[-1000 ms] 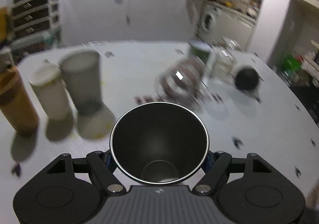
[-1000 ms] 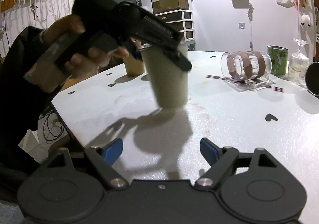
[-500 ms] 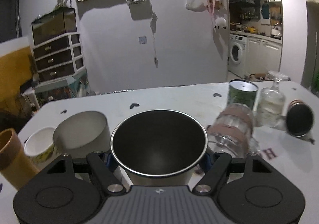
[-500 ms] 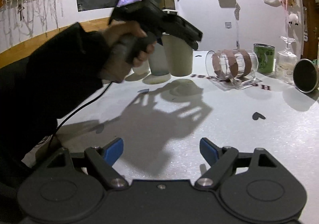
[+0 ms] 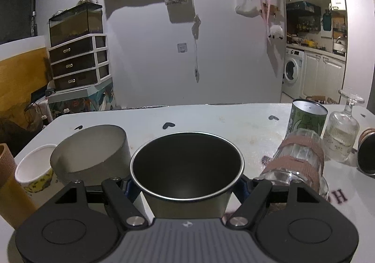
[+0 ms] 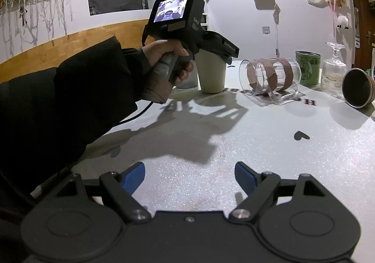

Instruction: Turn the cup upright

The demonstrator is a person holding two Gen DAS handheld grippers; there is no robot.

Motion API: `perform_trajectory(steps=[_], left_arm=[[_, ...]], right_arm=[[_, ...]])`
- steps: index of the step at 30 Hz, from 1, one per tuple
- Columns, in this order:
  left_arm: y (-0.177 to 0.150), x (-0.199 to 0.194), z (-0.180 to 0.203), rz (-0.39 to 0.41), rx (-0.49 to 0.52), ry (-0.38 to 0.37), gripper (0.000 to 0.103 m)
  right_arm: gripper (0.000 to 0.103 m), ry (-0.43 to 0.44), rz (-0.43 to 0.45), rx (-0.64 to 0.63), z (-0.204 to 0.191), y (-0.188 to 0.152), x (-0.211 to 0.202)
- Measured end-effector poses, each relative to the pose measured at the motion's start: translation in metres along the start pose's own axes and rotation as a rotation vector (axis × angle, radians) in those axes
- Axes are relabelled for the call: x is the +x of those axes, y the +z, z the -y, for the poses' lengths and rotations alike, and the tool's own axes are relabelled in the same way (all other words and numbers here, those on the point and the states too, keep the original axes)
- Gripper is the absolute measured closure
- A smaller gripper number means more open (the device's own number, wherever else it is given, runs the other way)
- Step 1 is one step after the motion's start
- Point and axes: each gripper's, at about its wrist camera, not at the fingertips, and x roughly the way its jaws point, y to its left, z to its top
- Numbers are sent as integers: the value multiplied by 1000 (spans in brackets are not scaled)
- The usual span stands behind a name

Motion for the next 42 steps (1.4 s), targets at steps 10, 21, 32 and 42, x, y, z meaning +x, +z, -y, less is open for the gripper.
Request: perform_trajectory(steps=[10, 21, 32, 42], left_arm=[[3, -30, -4, 26, -6, -71, 6], [-29, -121, -21, 76, -7, -49, 5], [-76, -202, -42, 115, -35, 44, 0], [-111, -235, -50, 112, -74, 36, 0]], right_arm=[[19, -17, 25, -6, 0, 5, -3], [19, -91, 178, 16, 6, 37, -23], [18, -153, 245, 4, -1, 46, -28], [8, -224, 255, -10, -6, 42, -29]])
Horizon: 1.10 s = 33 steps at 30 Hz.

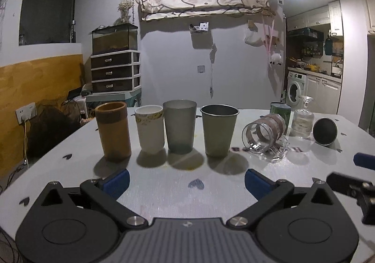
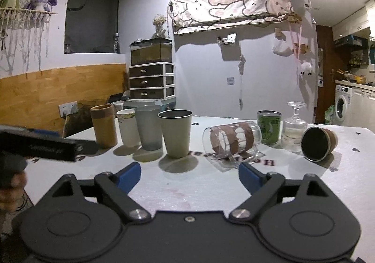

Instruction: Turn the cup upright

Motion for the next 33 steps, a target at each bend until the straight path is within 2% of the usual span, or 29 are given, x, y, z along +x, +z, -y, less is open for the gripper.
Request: perform_trajectory(steps=[8, 15, 33], left_arm=[[-13, -11, 0, -10, -1, -22, 0], [-19, -11, 3, -17, 11, -25, 0], [-20, -13, 3, -22, 8, -24, 0]], right_arm=[[0, -70, -10, -10, 2, -3, -1], [0, -99, -27, -12, 3, -4, 1], [0, -105, -26, -27, 2, -3, -1]])
